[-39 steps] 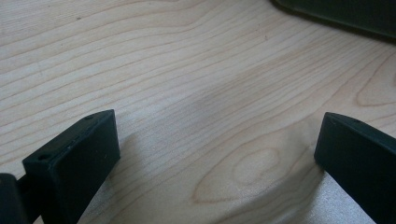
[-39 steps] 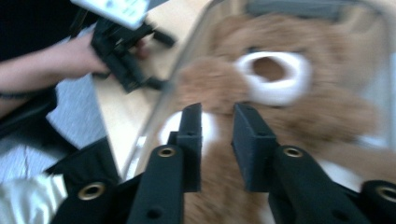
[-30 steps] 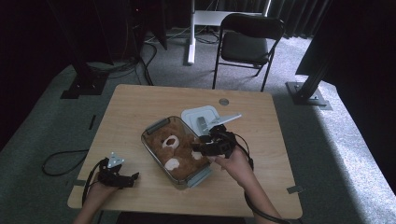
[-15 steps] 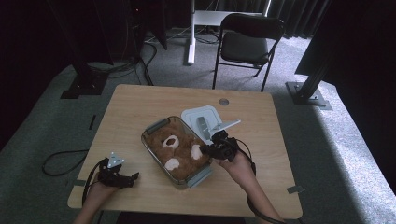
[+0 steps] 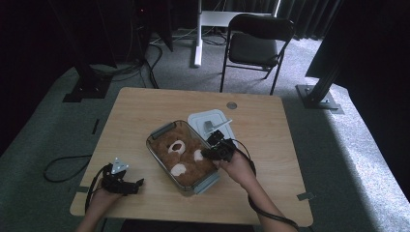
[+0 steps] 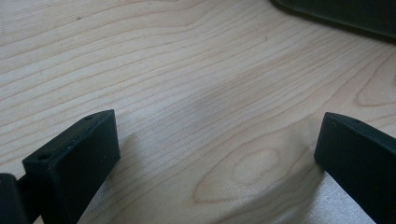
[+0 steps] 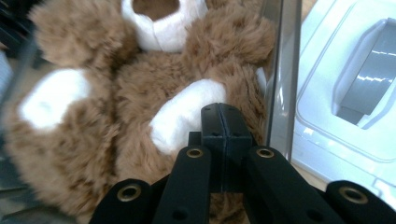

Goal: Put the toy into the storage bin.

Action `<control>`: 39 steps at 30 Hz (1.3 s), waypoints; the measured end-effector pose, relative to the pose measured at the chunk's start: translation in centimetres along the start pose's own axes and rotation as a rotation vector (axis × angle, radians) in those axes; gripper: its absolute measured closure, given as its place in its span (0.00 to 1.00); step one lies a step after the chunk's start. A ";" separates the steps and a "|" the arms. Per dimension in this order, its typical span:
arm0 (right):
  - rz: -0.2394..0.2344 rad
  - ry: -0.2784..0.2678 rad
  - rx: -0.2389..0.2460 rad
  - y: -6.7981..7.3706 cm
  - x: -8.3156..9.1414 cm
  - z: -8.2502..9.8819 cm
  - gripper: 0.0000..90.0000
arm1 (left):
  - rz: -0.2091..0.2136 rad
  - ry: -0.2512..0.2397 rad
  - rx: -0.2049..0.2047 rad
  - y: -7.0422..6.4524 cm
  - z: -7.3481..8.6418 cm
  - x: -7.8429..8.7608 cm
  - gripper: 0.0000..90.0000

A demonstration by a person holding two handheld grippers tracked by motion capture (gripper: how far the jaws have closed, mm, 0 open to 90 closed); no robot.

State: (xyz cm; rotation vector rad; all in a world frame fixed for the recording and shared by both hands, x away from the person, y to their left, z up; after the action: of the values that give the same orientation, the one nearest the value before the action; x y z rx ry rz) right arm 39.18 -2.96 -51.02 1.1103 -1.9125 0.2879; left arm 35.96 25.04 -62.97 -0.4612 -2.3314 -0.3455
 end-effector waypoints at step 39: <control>0.096 -0.212 -0.100 -3.0 3.5 -1.4 0.35 | 0.000 0.000 0.000 0.0 0.0 0.0 0.01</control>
State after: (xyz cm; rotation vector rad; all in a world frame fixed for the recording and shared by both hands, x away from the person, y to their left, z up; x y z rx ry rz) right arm 41.63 -5.91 -48.09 1.0183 -2.1472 0.1291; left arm 35.97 25.04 -62.97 -0.4614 -2.3317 -0.3452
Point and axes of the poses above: each handheld gripper's, and its own axes: x roughly backward along the jaws, z roughly out of its underside, y roughly to its left, the point moved 10 cm from there along -x, roughly forward along the jaws, and after that the axes turned 6 degrees about -z, right-handed, at the moved point
